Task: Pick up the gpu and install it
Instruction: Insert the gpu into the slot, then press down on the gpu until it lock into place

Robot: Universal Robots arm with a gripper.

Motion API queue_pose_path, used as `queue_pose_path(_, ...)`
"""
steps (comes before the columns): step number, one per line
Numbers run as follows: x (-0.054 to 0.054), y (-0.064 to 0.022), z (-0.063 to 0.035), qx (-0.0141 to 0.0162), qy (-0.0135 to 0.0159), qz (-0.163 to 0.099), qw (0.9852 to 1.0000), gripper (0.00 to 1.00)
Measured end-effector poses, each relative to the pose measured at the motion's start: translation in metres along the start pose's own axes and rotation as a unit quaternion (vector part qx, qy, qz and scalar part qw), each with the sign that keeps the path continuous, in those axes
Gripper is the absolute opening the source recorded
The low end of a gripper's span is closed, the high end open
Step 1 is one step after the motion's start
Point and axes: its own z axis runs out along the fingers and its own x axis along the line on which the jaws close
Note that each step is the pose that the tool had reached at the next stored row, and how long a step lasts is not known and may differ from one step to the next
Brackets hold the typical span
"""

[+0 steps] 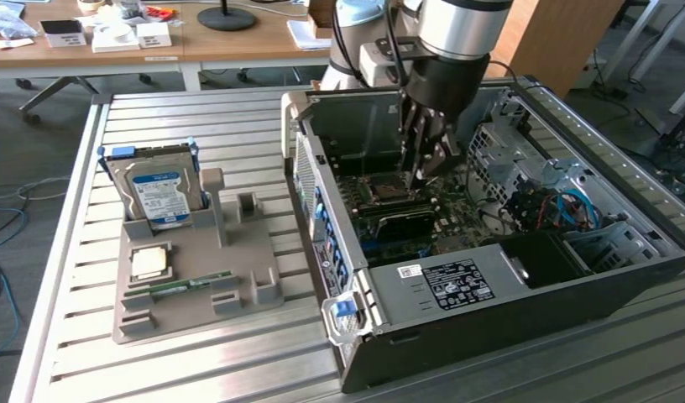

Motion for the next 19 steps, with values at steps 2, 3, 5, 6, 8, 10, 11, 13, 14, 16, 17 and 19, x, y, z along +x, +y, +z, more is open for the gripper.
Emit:
queue_pose_path(2,0.0000,-0.0001,-0.0034,0.0000,0.0000,0.000,1.0000,0.40)
queue_pose_path(3,0.0000,-0.0001,-0.0041,0.0000,0.0000,0.000,1.0000,0.40)
queue_pose_path(5,0.0000,-0.0001,-0.0042,0.0000,-0.0001,0.000,1.0000,0.40)
queue_pose_path(6,0.0000,-0.0001,-0.0043,0.0000,0.0000,0.000,1.0000,0.40)
queue_pose_path(8,0.0000,-0.0001,-0.0044,0.0000,0.0000,0.000,1.0000,0.40)
queue_pose_path(10,0.0000,-0.0001,-0.0043,0.0000,0.0000,0.000,1.0000,0.40)
queue_pose_path(11,0.0000,-0.0001,-0.0044,0.0000,0.0000,0.000,1.0000,0.40)
queue_pose_path(13,0.0000,-0.0001,-0.0044,0.0000,0.0000,0.000,1.0000,0.40)
queue_pose_path(14,0.0000,-0.0001,-0.0044,0.0000,0.0000,0.000,1.0000,0.40)
queue_pose_path(16,0.0000,-0.0001,-0.0044,0.0000,0.0000,0.000,1.0000,0.40)
queue_pose_path(17,0.0000,-0.0001,-0.0043,0.0000,0.0000,0.000,1.0000,0.40)
queue_pose_path(19,0.0000,-0.0001,-0.0043,0.0000,0.0000,0.000,1.0000,0.32)
